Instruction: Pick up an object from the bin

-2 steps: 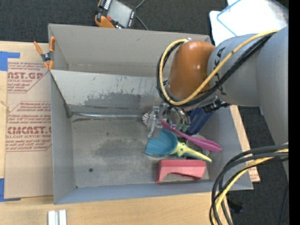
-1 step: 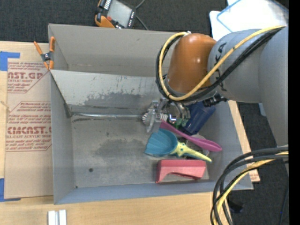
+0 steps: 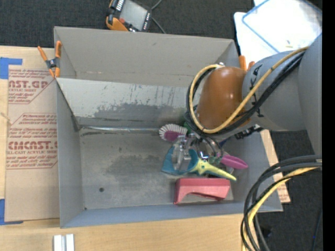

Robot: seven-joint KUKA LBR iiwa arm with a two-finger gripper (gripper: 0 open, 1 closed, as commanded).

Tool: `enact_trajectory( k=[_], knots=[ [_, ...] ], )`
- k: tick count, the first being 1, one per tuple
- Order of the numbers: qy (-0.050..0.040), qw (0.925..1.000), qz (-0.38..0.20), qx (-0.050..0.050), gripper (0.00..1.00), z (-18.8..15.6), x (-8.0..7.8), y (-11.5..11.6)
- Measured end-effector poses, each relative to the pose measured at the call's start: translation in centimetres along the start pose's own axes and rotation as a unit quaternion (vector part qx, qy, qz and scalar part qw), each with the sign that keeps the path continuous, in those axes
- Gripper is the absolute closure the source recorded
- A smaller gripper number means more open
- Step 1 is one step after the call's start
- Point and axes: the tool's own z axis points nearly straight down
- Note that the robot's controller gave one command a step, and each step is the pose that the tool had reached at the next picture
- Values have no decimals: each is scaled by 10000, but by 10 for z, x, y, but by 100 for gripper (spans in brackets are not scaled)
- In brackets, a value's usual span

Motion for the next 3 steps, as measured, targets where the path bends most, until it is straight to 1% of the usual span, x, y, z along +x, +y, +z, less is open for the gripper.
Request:
enact_trajectory(
  k=[1, 2, 3],
  knots=[
    [-86, 9986, 513, -11, 100, 10, -29, -29],
    [-329, 9977, -589, -112, 100, 20, 19, -55],
    [-278, 9978, -597, -40, 100, 20, 20, -62]
  ],
)
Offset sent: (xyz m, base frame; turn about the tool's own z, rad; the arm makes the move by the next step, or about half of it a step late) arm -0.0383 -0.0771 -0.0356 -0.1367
